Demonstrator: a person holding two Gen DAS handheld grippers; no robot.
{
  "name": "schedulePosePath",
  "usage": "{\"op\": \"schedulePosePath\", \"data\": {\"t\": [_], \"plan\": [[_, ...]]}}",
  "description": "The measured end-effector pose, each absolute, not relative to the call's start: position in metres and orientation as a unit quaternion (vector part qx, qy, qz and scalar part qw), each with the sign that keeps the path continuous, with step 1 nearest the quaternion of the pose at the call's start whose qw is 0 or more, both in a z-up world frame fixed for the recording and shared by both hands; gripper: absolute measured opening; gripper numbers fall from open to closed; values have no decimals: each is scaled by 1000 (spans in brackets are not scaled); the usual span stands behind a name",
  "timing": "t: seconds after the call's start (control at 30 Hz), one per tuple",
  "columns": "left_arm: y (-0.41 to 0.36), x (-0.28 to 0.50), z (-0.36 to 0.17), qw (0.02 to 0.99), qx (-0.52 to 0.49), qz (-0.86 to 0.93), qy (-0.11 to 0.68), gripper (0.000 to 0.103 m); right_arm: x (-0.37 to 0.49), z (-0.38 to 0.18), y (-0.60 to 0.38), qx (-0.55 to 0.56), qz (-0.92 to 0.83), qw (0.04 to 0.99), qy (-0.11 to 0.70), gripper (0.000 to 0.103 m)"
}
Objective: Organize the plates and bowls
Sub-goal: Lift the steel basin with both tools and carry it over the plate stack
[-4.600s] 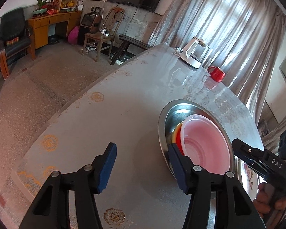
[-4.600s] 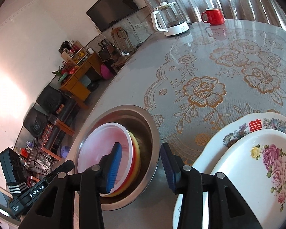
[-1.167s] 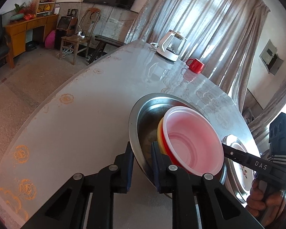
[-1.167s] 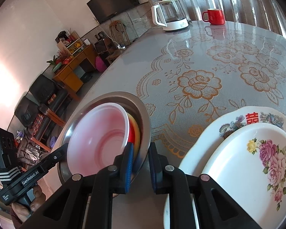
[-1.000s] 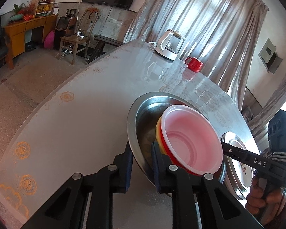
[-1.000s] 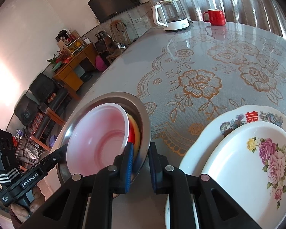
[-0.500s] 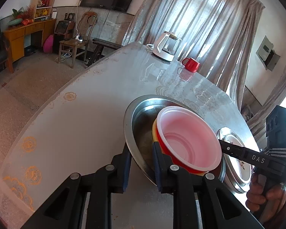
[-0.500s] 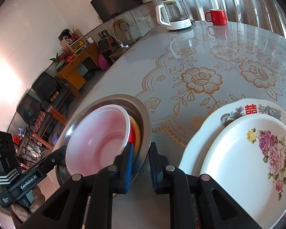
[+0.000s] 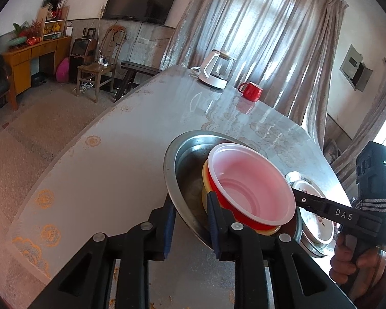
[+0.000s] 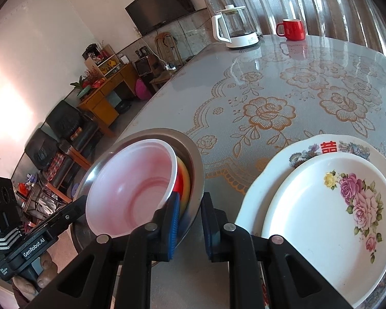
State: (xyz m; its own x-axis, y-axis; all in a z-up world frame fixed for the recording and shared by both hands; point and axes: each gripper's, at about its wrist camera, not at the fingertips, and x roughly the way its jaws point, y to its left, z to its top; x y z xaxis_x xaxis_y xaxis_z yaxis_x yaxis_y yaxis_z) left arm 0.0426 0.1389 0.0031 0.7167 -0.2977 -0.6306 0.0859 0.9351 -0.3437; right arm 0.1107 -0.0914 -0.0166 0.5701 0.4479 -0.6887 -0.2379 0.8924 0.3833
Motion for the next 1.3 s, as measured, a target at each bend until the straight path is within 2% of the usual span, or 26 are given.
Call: {"op": "schedulePosePath", "data": {"t": [0.9, 1.3], "plan": [[113, 32, 31, 920, -126, -155, 336, 24, 81, 9, -127, 147, 178, 896, 379, 16], [59, 41, 52, 912, -101, -222, 329, 26, 57, 29, -177, 163, 133, 914, 346, 16]]}}
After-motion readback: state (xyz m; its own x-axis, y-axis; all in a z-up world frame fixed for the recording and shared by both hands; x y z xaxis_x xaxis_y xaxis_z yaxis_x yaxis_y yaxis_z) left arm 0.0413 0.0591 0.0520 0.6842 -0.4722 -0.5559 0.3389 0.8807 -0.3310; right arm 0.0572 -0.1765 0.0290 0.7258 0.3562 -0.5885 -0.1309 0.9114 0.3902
